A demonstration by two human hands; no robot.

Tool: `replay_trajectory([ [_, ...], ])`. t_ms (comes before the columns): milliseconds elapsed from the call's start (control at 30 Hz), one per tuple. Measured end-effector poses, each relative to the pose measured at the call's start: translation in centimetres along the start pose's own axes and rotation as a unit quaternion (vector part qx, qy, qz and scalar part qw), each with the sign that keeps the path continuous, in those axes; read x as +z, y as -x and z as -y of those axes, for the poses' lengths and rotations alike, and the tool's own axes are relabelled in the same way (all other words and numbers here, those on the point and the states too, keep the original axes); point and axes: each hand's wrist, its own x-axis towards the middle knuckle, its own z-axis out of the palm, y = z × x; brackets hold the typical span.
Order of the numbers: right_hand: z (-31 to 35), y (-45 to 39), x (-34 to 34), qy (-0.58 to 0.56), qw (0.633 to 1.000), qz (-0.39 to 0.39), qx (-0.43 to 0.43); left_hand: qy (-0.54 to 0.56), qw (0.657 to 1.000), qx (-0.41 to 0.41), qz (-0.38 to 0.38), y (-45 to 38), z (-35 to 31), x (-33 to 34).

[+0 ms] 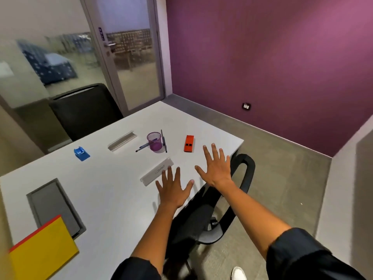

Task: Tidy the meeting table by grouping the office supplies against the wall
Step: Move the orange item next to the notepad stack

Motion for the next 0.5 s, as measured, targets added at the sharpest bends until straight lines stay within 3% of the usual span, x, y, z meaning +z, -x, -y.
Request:
replay_trajectory([
  [233,-4.9,-5.2,0.2,-0.007,1.0,-0.001,0.003,-0.004,1.0,-0.004,0.003,-4.9,-4.7,1.3],
  [500,-9.3,-17.9,3.2,-0.02,0.996,0.039,-0.078,-0.004,0.996,-0.087,0.011,-14.2,-8.8,4.3],
])
